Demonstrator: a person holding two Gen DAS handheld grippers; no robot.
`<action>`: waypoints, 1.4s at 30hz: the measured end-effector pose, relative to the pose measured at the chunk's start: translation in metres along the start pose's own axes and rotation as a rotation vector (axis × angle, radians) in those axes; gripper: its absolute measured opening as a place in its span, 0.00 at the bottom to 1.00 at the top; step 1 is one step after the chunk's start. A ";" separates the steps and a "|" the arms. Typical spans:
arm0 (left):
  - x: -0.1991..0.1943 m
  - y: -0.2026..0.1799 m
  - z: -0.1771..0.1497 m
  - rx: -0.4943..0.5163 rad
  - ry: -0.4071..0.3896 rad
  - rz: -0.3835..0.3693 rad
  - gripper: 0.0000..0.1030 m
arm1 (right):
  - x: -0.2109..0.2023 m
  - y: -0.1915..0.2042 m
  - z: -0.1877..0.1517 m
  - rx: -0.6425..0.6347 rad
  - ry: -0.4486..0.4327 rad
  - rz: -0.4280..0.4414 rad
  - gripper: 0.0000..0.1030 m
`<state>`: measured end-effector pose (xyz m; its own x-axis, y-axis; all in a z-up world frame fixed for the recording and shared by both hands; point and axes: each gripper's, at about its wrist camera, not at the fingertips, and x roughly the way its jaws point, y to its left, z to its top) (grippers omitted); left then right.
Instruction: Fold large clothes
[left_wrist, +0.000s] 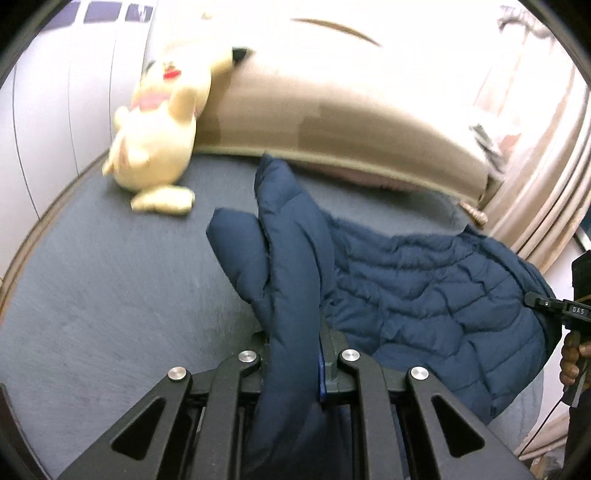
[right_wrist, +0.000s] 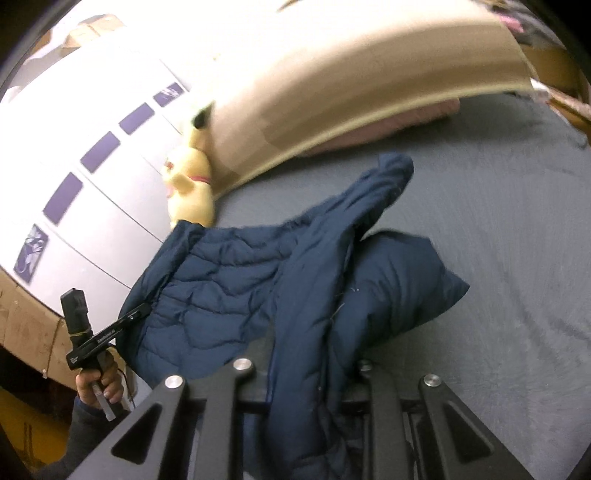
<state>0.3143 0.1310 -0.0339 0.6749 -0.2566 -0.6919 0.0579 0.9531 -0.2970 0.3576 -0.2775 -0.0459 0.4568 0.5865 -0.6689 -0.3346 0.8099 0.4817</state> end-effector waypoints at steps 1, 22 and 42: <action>-0.017 0.000 0.001 0.006 -0.024 -0.007 0.14 | -0.011 0.004 0.000 -0.009 -0.017 0.006 0.21; -0.043 0.005 -0.176 -0.027 0.040 0.021 0.15 | -0.009 -0.073 -0.175 0.124 -0.009 -0.007 0.21; -0.066 0.058 -0.180 -0.195 0.035 -0.016 0.69 | -0.043 -0.146 -0.217 0.398 -0.119 0.058 0.75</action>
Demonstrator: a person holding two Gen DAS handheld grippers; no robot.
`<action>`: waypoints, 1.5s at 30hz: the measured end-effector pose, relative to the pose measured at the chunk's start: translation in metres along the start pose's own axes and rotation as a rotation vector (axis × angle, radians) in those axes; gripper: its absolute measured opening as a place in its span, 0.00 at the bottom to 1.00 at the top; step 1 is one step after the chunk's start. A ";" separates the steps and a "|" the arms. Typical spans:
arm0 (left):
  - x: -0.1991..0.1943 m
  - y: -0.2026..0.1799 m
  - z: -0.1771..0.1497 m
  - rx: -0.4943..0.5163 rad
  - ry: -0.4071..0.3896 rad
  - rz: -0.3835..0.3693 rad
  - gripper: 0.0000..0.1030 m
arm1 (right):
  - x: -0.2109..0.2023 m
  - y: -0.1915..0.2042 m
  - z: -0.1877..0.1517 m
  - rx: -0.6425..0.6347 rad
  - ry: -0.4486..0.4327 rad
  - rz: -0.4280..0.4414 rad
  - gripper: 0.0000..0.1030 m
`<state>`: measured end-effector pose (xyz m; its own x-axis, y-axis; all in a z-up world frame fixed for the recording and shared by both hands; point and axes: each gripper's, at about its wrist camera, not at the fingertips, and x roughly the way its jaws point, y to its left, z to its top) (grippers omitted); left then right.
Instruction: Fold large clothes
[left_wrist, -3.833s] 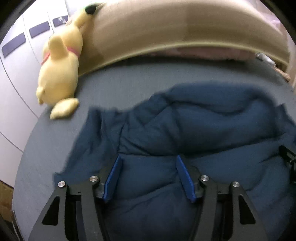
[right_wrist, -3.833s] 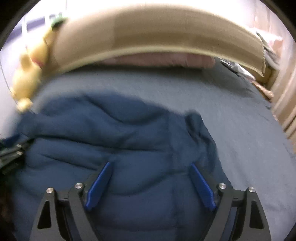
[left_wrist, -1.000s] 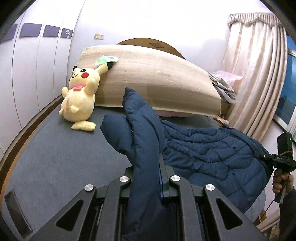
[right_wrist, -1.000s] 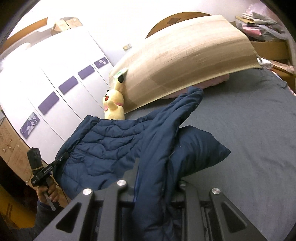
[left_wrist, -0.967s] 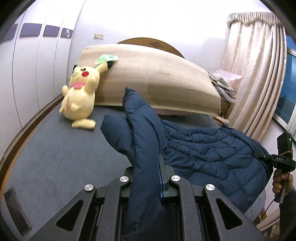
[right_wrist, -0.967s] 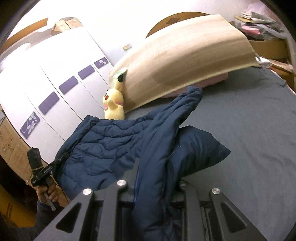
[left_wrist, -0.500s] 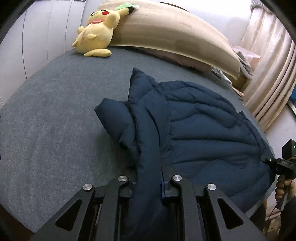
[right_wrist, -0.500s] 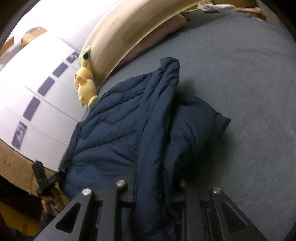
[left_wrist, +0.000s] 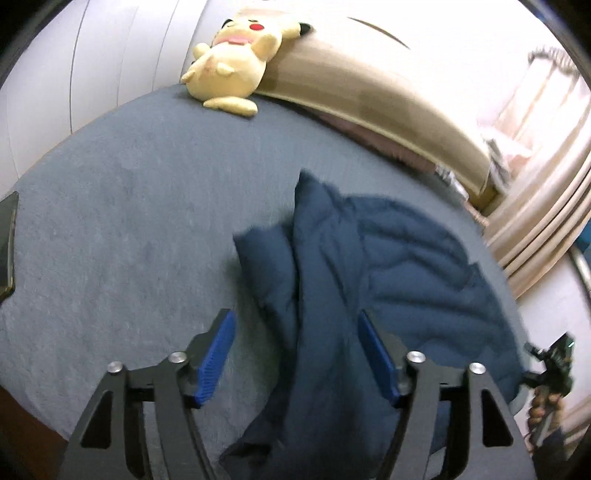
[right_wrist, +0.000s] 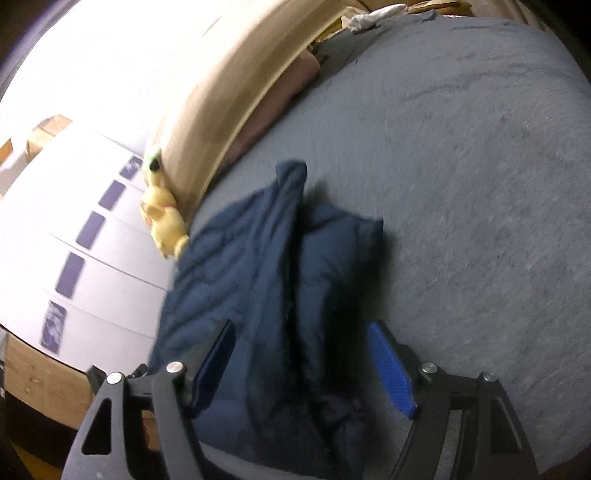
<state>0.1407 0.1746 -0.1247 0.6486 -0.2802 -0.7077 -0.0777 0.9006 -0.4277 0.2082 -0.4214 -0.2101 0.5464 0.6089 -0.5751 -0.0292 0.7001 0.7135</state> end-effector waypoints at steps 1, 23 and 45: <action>0.002 0.001 0.007 -0.002 0.002 -0.010 0.69 | 0.002 0.000 0.005 0.006 0.001 0.004 0.75; 0.033 -0.002 0.029 -0.057 0.044 0.055 0.49 | 0.048 0.017 0.031 -0.054 0.037 -0.126 0.67; 0.135 -0.047 0.047 0.086 0.188 0.179 0.33 | 0.143 0.037 0.085 -0.162 0.171 -0.232 0.13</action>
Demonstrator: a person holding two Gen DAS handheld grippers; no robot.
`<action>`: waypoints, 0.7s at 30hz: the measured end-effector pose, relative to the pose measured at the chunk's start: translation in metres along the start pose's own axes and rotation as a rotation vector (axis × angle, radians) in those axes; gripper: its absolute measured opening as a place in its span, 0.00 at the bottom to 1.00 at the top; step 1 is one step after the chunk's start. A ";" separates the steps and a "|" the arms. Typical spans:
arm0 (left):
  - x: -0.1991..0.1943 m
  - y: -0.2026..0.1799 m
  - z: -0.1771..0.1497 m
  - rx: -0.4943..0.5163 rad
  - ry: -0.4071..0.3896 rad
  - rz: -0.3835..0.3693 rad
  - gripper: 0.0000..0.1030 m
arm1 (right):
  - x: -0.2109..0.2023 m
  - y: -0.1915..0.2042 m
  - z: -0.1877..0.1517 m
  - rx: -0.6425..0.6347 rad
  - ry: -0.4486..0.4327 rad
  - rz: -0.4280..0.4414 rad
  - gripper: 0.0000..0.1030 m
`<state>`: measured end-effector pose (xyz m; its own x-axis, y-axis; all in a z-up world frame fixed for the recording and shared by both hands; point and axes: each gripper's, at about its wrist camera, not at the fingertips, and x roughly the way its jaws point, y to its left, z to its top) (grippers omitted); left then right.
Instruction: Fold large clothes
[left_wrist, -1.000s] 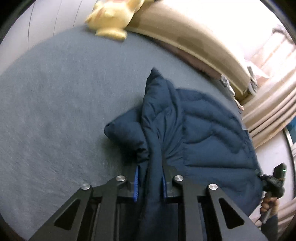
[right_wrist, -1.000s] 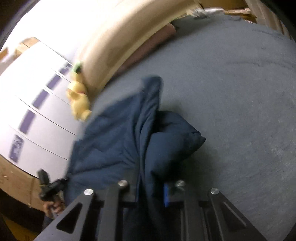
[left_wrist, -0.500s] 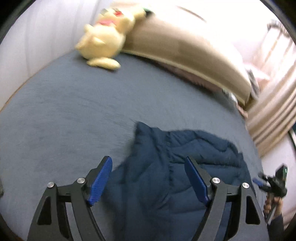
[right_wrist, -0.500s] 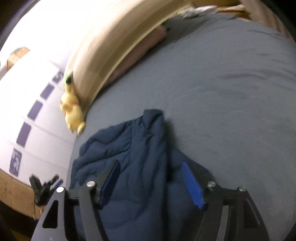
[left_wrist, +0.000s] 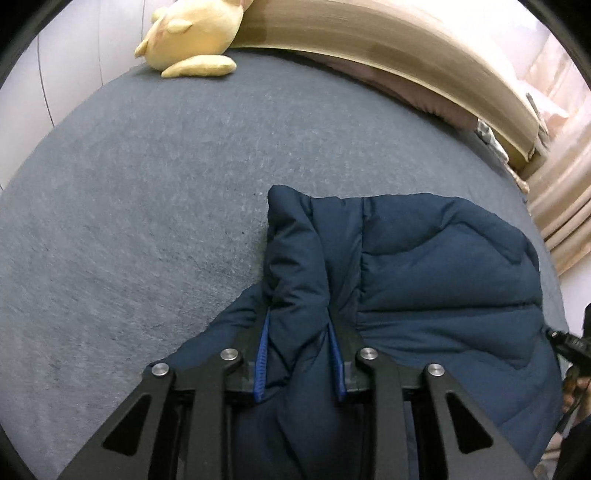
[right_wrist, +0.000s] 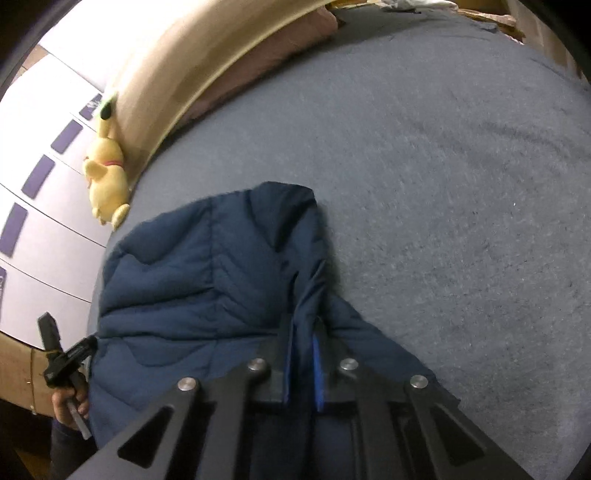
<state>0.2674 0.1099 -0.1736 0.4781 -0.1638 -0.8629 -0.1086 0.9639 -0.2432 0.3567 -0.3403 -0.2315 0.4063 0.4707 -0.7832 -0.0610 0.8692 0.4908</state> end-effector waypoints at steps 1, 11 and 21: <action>-0.011 -0.001 0.001 -0.004 -0.019 0.007 0.33 | -0.008 -0.001 0.001 0.014 -0.011 0.016 0.13; -0.040 -0.069 0.026 0.091 -0.154 0.126 0.64 | -0.026 0.086 0.027 -0.162 -0.165 -0.096 0.88; 0.006 -0.055 0.018 0.075 -0.001 0.224 0.59 | 0.082 0.112 0.025 -0.211 0.015 -0.310 0.87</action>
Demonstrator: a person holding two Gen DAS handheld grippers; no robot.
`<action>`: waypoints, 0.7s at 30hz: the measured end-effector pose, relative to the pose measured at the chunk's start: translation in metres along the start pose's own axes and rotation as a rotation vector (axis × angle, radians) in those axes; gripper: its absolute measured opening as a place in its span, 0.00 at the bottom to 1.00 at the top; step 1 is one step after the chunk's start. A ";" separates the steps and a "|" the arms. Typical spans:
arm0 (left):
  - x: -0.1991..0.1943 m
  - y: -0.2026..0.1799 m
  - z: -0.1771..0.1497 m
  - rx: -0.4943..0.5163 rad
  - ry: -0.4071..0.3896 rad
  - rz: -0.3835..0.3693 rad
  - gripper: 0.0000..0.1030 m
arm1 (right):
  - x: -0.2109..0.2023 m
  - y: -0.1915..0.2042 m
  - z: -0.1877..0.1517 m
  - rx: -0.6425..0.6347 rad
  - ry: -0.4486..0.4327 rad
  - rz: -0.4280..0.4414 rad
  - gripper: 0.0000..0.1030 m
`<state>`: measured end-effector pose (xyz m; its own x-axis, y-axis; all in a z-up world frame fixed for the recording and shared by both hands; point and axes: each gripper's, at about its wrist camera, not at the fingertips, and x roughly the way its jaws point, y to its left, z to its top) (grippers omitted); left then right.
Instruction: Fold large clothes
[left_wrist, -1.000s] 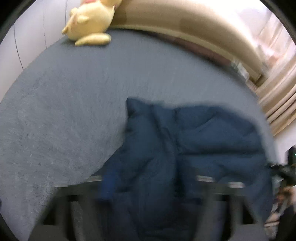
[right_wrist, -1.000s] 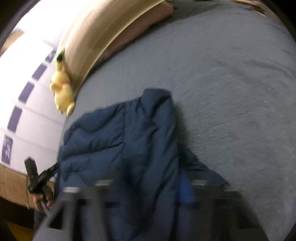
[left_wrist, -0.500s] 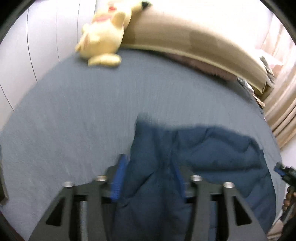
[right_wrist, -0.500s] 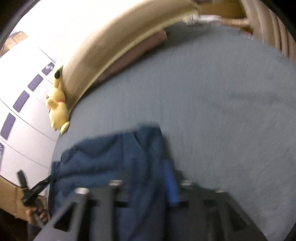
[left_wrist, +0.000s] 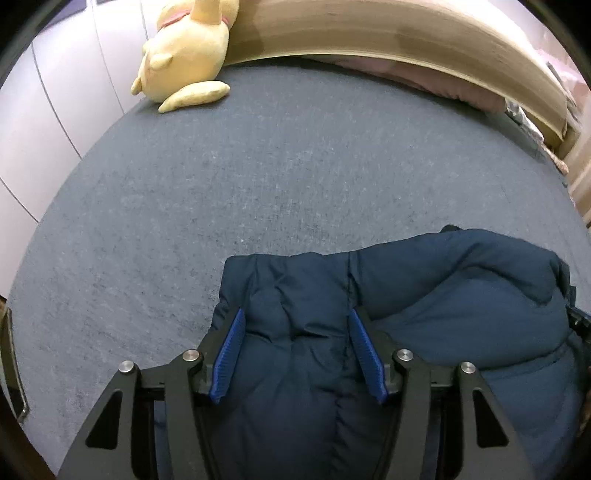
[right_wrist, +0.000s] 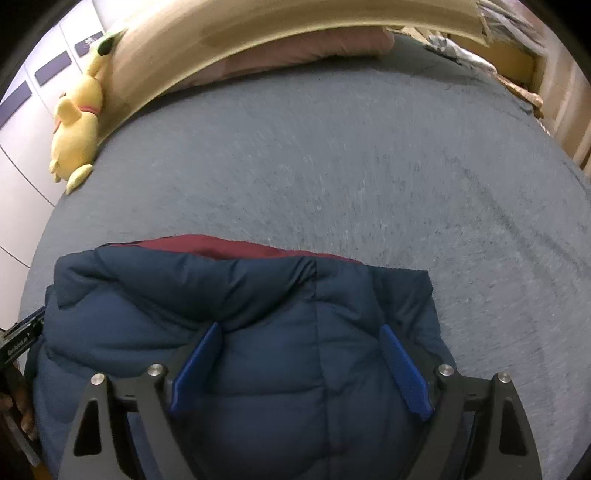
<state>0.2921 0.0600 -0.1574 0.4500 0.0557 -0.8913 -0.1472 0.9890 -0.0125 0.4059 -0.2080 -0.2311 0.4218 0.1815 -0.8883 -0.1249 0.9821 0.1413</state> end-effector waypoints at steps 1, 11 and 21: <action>0.001 -0.001 -0.001 0.007 -0.001 0.009 0.59 | 0.001 -0.002 0.001 0.008 0.005 0.004 0.87; -0.068 0.037 -0.027 -0.072 -0.114 -0.089 0.69 | -0.120 -0.039 -0.050 0.196 -0.254 0.196 0.88; -0.154 0.120 -0.188 -0.419 -0.163 -0.334 0.85 | -0.149 -0.073 -0.260 0.582 -0.201 0.559 0.94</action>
<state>0.0398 0.1448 -0.1072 0.6579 -0.1982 -0.7266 -0.2958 0.8193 -0.4912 0.1192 -0.3197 -0.2227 0.5949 0.6021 -0.5325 0.0975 0.6035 0.7913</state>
